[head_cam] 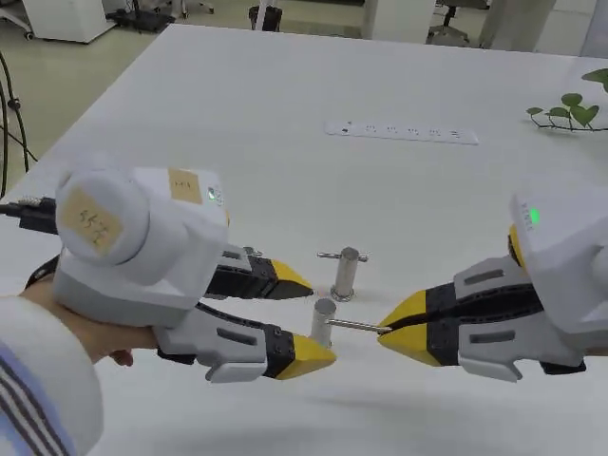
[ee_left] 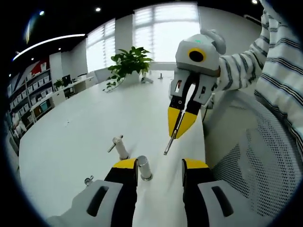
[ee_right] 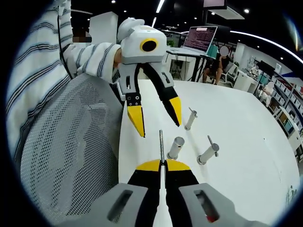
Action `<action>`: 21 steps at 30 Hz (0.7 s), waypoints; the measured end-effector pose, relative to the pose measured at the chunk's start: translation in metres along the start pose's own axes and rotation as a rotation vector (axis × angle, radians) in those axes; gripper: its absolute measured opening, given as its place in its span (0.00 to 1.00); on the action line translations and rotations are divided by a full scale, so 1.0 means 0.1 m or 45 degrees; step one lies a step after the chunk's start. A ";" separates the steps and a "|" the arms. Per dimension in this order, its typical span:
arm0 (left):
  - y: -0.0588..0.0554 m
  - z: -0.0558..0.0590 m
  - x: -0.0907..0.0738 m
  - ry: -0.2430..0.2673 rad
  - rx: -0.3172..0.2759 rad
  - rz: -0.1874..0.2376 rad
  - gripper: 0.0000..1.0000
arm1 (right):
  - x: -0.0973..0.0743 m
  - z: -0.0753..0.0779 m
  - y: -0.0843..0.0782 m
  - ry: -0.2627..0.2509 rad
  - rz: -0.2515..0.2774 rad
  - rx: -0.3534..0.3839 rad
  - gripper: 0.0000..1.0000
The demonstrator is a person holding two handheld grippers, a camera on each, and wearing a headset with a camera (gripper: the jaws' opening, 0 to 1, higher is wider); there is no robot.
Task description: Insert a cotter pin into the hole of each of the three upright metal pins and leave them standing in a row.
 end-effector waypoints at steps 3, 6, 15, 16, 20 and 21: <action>-0.02 -0.04 0.03 0.010 -0.011 -0.029 0.32 | 0.02 0.05 -0.07 -0.010 -0.031 0.017 0.00; -0.02 -0.09 0.05 0.017 -0.020 -0.043 0.31 | 0.07 0.12 -0.13 -0.020 -0.058 0.022 0.00; -0.01 -0.26 0.12 0.005 0.033 -0.124 0.28 | 0.15 0.27 -0.17 -0.041 -0.107 0.028 0.00; -0.01 -0.27 0.13 0.003 0.046 -0.129 0.27 | 0.16 0.31 -0.18 -0.041 -0.112 0.027 0.00; 0.00 -0.30 0.20 -0.013 0.060 -0.152 0.25 | 0.20 0.28 -0.16 -0.026 -0.116 0.028 0.00; 0.00 -0.30 0.21 -0.019 0.065 -0.160 0.24 | 0.20 0.28 -0.15 -0.022 -0.116 0.029 0.00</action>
Point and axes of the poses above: the centre of the closed fingertips' face, and the gripper's own axes: x roughly forward along the fingers, z roughly to its right, y roughly out of its top, the point moved 8 cm from there along -x, roughly backward along the fingers, and after that the axes turned 3 degrees about -y, right-handed, at the moved point
